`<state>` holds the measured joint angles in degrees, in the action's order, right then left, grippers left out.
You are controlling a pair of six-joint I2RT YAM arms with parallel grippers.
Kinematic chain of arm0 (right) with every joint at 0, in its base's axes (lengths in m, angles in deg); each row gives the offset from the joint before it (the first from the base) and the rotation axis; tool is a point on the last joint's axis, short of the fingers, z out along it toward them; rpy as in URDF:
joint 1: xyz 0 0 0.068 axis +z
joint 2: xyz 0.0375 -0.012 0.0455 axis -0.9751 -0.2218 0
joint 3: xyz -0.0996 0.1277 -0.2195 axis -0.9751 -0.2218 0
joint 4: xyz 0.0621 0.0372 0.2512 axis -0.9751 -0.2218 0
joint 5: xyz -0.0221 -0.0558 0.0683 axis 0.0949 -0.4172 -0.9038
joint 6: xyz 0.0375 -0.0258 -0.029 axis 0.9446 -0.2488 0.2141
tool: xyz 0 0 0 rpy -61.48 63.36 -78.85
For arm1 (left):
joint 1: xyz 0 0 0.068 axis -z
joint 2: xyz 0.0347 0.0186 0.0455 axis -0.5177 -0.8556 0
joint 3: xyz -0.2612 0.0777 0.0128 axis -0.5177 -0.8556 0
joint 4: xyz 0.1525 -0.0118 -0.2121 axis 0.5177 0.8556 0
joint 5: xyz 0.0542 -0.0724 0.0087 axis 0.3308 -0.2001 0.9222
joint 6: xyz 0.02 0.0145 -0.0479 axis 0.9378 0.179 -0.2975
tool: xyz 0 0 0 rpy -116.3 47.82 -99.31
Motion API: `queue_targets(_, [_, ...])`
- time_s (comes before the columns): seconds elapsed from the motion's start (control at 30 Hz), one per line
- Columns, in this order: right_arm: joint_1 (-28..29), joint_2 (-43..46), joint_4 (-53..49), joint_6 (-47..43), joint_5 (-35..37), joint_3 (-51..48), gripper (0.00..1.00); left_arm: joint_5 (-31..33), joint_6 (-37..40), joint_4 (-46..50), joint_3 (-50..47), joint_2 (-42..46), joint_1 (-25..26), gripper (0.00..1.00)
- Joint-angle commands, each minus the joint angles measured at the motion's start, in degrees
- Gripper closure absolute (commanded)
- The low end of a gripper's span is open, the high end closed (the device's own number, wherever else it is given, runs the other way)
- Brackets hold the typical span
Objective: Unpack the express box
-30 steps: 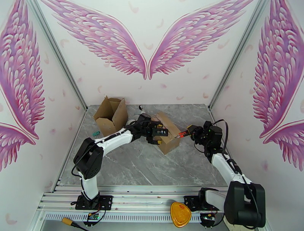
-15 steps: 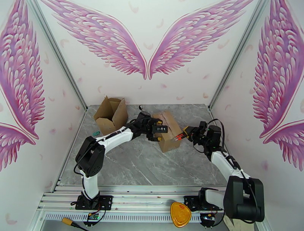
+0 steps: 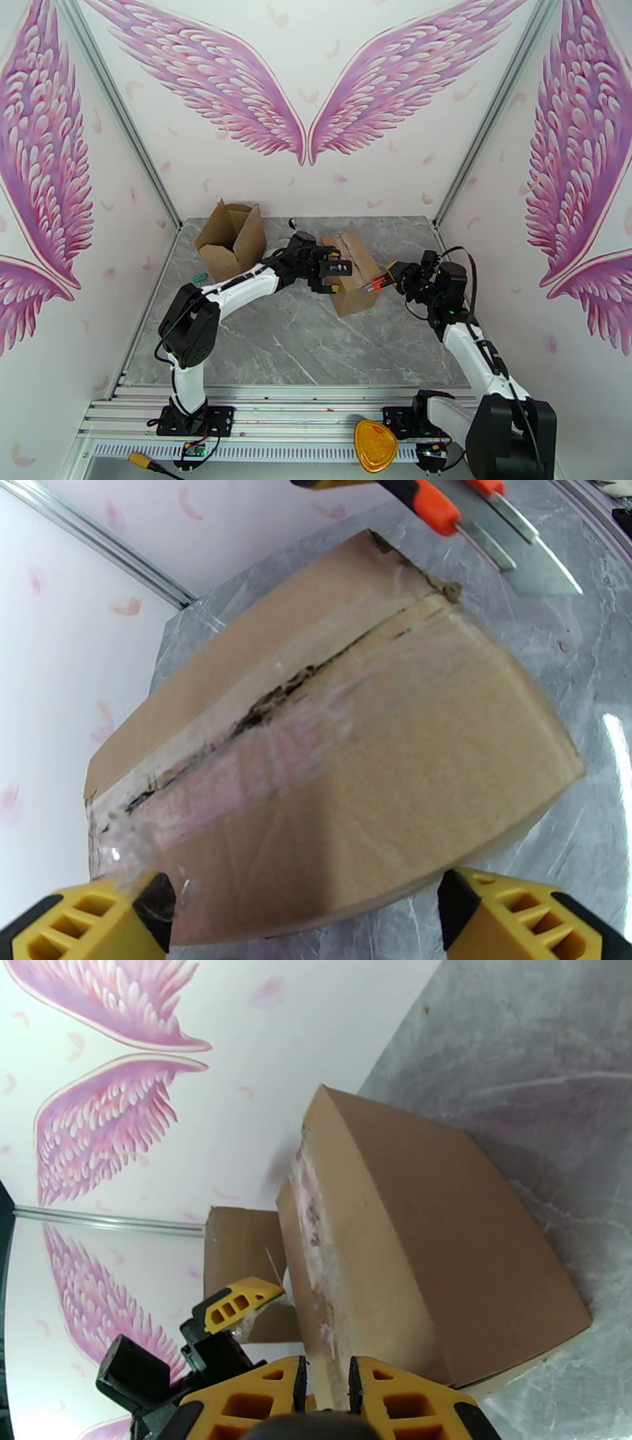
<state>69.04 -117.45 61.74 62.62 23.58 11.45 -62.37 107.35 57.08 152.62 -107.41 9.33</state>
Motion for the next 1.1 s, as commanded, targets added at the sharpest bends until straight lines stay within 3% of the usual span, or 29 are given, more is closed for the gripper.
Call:
queue_targets(0.0, [0.15, 2.41, 1.3, 0.26, 5.15, -2.53, 1.0, 0.18, -1.42, -1.11, -0.25, 0.77, 0.85, 0.07])
queue_targets(0.17, [0.14, 4.95, 2.51, 1.42, 7.47, -4.82, 1.0, 0.6, -2.08, -1.33, -0.56, 0.94, 1.62, 0.07])
queue_targets(0.57, [0.14, 19.92, 5.69, 6.08, 21.82, -15.21, 1.0, 1.34, -3.79, -2.71, -1.95, 1.65, 3.44, 0.07])
queue_targets(1.07, [0.25, 18.85, 14.06, 11.14, 27.16, -18.25, 1.0, 2.01, -4.84, -5.54, -2.37, 1.39, 4.05, 0.08])
